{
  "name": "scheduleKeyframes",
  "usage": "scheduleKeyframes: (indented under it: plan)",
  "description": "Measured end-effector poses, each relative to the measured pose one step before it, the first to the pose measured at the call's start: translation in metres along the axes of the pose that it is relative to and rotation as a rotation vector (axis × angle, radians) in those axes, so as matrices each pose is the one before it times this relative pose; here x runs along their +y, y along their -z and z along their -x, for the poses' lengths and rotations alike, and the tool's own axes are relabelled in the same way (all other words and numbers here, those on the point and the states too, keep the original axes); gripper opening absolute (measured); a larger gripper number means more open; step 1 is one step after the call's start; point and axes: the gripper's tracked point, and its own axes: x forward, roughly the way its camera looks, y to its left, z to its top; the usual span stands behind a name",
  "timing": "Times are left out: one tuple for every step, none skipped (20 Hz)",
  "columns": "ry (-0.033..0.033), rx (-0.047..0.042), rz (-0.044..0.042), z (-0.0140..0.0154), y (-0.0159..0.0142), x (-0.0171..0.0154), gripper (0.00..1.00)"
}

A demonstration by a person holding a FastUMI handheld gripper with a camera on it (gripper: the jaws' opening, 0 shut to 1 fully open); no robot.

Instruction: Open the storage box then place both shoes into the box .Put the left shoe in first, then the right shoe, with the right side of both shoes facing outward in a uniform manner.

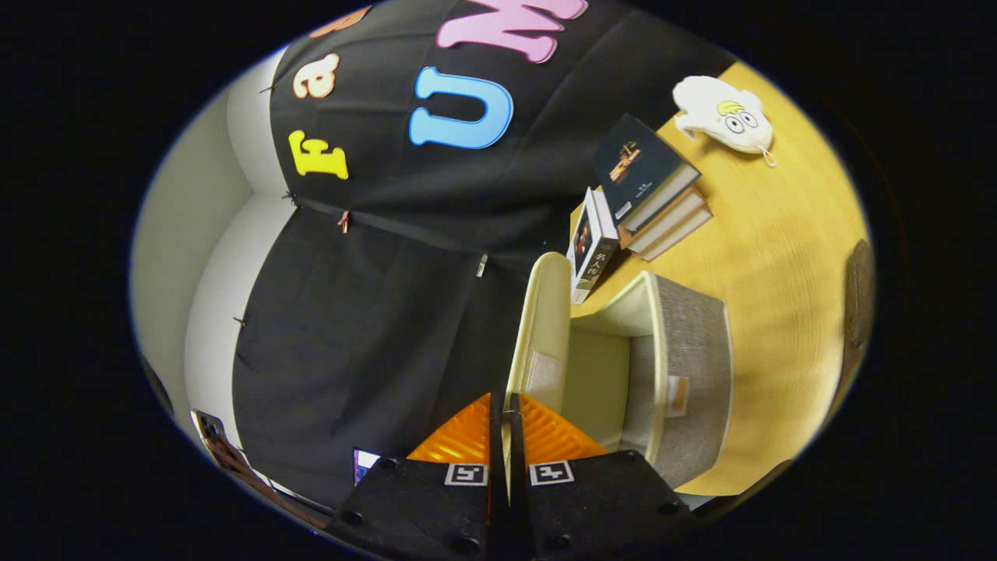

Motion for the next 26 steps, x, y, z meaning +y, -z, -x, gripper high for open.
scheduleKeyframes:
  plan:
    - [-0.00513,0.00136,0.01464,-0.00888,0.00268,0.01421,0.05]
    - [-0.01310,-0.00069,0.00990,-0.00899,0.00344,0.01598,0.05]
    - [-0.01589,0.00391,0.01024,-0.01071,0.00240,0.01437,0.05]
    - [-0.01009,0.00239,0.01529,-0.01152,0.00363,0.01057,0.05]
    - [-0.00624,0.00682,0.01518,-0.01194,0.00329,0.00740,0.05]
    - [-0.00663,0.01193,0.00778,-0.01226,0.00542,0.00790,0.05]
    - [-0.01359,0.01229,0.00235,-0.01126,0.00548,0.00770,0.05]
    - [-0.00770,0.00934,0.00182,-0.01056,0.00499,0.00620,0.05]
    - [-0.00989,0.00829,0.00473,-0.01032,0.00524,0.00363,0.05]
    - [-0.00828,0.00482,0.00842,-0.01011,0.00405,0.00503,0.05]
    - [-0.01821,0.00676,0.00404,-0.01001,0.00388,0.00491,0.05]
    - [-0.02485,0.00370,-0.00044,-0.00761,0.00432,0.00612,0.05]
    - [-0.01634,0.00809,-0.00757,-0.00951,0.00200,0.00332,0.05]
    - [-0.00848,0.00787,-0.00294,-0.00985,0.00391,0.00123,0.05]
    - [0.00749,0.00946,0.00429,-0.01130,0.00318,-0.00212,0.05]
    - [0.03446,0.01361,0.02135,-0.00781,-0.00048,-0.01021,0.05]
    - [0.03598,0.01749,0.01944,-0.00851,0.00446,-0.00954,0.05]
    - [0.01565,0.00748,-0.00142,-0.00875,0.00753,0.00067,0.05]
    - [0.00554,-0.00631,-0.02022,-0.01792,0.00528,-0.00061,0.05]
    - [0.00177,-0.01419,-0.01188,0.00829,-0.00356,0.00287,0.08]
    - [0.00717,-0.01368,-0.00473,0.00338,-0.00481,-0.00239,0.31]
    - [0.01051,-0.00396,0.00712,-0.00193,0.00393,-0.00070,0.54]
    - [0.01640,0.00264,0.01499,0.00250,0.00181,-0.00467,0.77]
    - [0.01569,0.00265,0.01478,0.00203,0.00283,-0.00391,0.80]
    - [0.01178,0.00194,0.01071,0.00446,0.00114,-0.00265,0.90]
    - [0.00513,-0.00206,0.00568,0.00386,0.00049,0.00040,0.96]
